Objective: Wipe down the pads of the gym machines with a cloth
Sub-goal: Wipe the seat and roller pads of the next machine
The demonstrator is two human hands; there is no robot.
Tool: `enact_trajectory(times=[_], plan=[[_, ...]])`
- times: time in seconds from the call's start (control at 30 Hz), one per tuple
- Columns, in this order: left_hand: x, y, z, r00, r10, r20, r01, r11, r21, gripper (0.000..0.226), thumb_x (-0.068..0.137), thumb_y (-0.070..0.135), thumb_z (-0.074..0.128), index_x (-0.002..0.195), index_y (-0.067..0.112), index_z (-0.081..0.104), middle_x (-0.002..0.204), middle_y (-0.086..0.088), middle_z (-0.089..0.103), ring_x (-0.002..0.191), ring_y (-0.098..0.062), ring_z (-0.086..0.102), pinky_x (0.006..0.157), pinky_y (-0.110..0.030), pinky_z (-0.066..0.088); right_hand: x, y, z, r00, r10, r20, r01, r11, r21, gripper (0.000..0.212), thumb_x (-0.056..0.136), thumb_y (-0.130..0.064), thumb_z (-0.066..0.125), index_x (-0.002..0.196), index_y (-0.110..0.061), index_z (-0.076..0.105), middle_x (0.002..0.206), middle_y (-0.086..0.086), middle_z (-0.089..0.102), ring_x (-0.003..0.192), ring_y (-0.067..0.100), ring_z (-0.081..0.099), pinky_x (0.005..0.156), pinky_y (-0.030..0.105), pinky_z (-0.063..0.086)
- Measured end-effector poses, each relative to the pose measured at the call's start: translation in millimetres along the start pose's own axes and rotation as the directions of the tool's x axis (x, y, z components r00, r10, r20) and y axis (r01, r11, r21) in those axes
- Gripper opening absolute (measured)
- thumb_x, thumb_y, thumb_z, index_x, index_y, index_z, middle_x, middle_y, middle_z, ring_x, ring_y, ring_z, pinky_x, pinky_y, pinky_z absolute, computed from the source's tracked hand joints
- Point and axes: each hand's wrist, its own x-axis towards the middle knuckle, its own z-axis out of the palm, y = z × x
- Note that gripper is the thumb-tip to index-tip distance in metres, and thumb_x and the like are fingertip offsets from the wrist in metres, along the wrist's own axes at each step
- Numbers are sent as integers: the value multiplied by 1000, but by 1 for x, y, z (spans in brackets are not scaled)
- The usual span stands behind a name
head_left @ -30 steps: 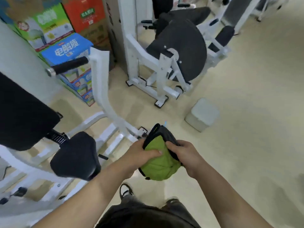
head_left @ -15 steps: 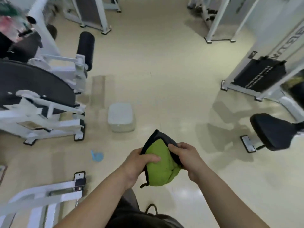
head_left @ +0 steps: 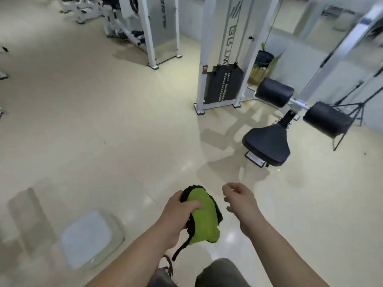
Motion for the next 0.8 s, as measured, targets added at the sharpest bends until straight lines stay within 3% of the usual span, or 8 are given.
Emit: enact_trajectory(times=[0.13,0.27,0.37,0.53,0.63,0.73,0.8], plan=[[54,44,62,990,-55,132,39,993,116,37,85,25,80,119,23,65,112,-6,75,102,-26,73,92,-48,61,36,-22,-49,991,101,-90,-88,987,137,16,98,-26,63,107,-14,68,104,6,73,95,23,68,91,46,57],[108,76,140,948,-140,285,79,973,215,57,70,32,87,123,22,67,112,-7,78,103,-28,75,93,-51,60,88,-36,-115,949,135,-284,-76,975,211,12,95,-26,63,104,-20,67,106,8,74,98,24,69,88,40,54],[148,96,199,923,-172,345,84,963,256,58,70,26,88,124,21,67,113,-10,78,104,-32,75,91,-58,60,128,-49,-167,942,169,-290,-94,963,254,12,96,-23,60,104,-16,67,105,9,74,90,22,67,79,35,52],[203,117,275,955,-181,235,128,966,223,40,82,18,83,119,25,67,107,-8,79,99,-32,76,85,-58,61,194,-68,-236,953,202,-228,-150,963,224,22,98,-23,59,104,-4,67,99,12,74,82,22,62,73,34,49],[233,138,308,983,-122,136,83,961,264,31,85,21,81,113,23,69,102,-7,78,92,-29,77,81,-49,64,232,-85,-264,953,225,-201,-176,956,234,26,99,-25,59,112,-4,64,94,9,70,80,23,61,72,35,47],[277,161,338,994,-83,73,53,938,342,22,89,20,76,109,22,66,101,-7,75,88,-25,74,74,-38,62,277,-105,-291,948,241,-206,-185,947,261,30,96,-27,59,124,-15,56,107,14,70,82,24,66,73,36,51],[307,175,353,997,-45,65,16,920,392,23,89,21,75,110,23,64,102,-5,74,90,-23,73,81,-40,61,305,-119,-304,944,238,-229,-182,953,242,34,94,-28,58,128,-20,53,119,14,69,83,24,69,73,34,51]])
